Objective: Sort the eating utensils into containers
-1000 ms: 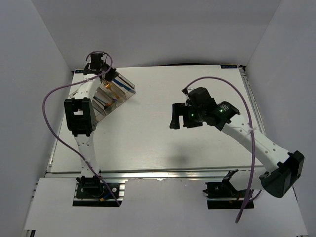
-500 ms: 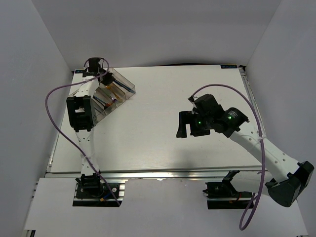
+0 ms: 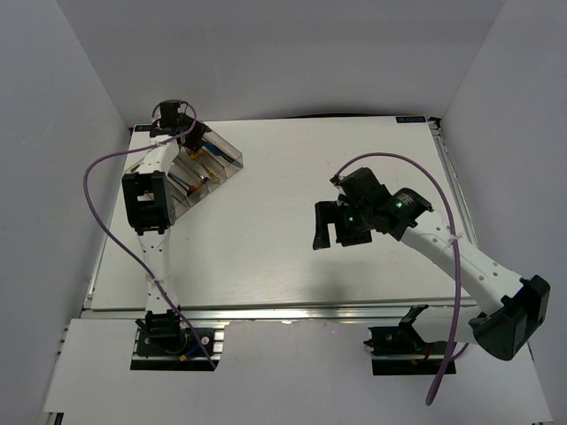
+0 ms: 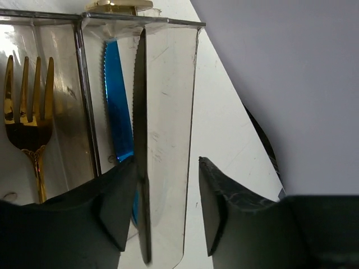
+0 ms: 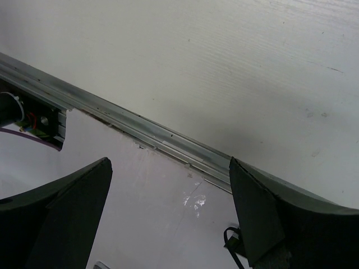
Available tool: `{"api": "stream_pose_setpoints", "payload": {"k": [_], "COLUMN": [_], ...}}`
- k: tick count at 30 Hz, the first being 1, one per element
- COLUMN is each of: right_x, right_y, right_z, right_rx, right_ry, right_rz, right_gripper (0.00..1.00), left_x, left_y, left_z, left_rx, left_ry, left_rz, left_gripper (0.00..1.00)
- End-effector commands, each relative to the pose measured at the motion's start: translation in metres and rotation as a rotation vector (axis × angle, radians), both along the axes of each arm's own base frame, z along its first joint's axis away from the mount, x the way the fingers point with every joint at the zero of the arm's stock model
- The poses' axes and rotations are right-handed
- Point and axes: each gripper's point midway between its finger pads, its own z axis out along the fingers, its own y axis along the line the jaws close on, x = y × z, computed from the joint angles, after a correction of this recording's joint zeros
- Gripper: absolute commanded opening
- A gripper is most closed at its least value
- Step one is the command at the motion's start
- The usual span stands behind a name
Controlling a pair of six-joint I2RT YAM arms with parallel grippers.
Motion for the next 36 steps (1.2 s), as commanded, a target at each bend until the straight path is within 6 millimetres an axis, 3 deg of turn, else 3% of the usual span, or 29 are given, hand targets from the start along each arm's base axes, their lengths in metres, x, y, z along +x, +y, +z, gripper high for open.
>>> {"api": "stream_pose_setpoints", "payload": {"k": [1,9,10,12,13,14,15,16,17,19,20,22,23,25,26,27,28,29,31,33,36], "right_x": [0.004,0.012,0.013,0.018,0.021,0.027,0.032,0.037,0.043,0.048,0.053,0.054,0.058,0.056,0.056,0.052,0.052,0.048,0.046,0.038,0.030], "right_y": [0.008,0.010,0.010,0.006,0.004,-0.001,-0.006,-0.009,-0.016,-0.020,-0.028,-0.037,-0.045,-0.055,-0.062,-0.070,-0.074,-0.083,-0.088,-0.098,-0.105], "right_z": [0.017,0.029,0.031,0.039,0.043,0.047,0.052,0.062,0.067,0.088,0.096,0.110,0.115,0.125,0.126,0.134,0.137,0.137,0.138,0.127,0.108], "right_rx": [0.034,0.030,0.026,0.020,0.014,-0.006,-0.022,-0.022,-0.040,-0.022,-0.041,-0.034,-0.049,-0.031,-0.042,-0.019,-0.010,-0.004,0.015,0.006,-0.024], "right_ry": [-0.040,-0.083,-0.094,-0.137,-0.160,-0.195,-0.231,-0.267,-0.307,-0.378,-0.417,-0.458,-0.488,-0.525,-0.543,-0.572,-0.593,-0.618,-0.654,-0.660,-0.641], "right_rz": [0.036,0.058,0.060,0.053,0.046,0.027,0.005,-0.014,-0.046,-0.074,-0.112,-0.155,-0.191,-0.238,-0.265,-0.294,-0.316,-0.341,-0.348,-0.350,-0.334], "right_gripper": [0.89,0.89,0.89,0.89,0.89,0.89,0.90,0.89,0.89,0.89,0.89,0.89,0.89,0.89,0.89,0.89,0.89,0.89,0.89,0.89,0.89], "left_x": [0.009,0.011,0.006,-0.003,-0.013,-0.026,-0.035,-0.053,-0.073,-0.110,-0.138,-0.179,-0.216,-0.256,-0.277,-0.306,-0.322,-0.337,-0.369,-0.400,-0.429], "left_y": [0.001,0.012,0.012,0.012,0.012,0.011,0.015,0.017,0.013,0.034,0.015,0.027,0.026,0.035,0.038,0.044,0.052,0.056,0.059,0.072,0.080], "left_z": [0.063,0.123,0.135,0.151,0.145,0.172,0.178,0.167,0.193,0.193,0.210,0.214,0.220,0.221,0.199,0.220,0.220,0.209,0.218,0.213,0.206], "left_rx": [0.010,0.044,0.057,0.088,0.123,0.154,0.196,0.265,0.316,0.482,0.536,0.654,0.682,0.717,0.727,0.733,0.755,0.766,0.780,0.818,0.829], "left_ry": [-0.122,-0.213,-0.223,-0.233,-0.200,-0.230,-0.220,-0.158,-0.179,-0.084,-0.090,-0.033,-0.033,-0.024,0.024,-0.029,-0.021,0.003,-0.022,0.001,0.010], "left_rz": [0.008,0.028,0.020,0.012,-0.010,-0.016,-0.005,-0.038,-0.054,-0.047,-0.088,-0.082,-0.084,-0.056,-0.071,-0.036,-0.001,0.000,0.017,0.072,0.110], "left_gripper": [0.59,0.72,0.73,0.98,0.98,0.98,0.98,0.98,0.98,0.98,0.98,0.98,0.98,0.98,0.98,0.98,0.98,0.98,0.98,0.98,0.98]}}
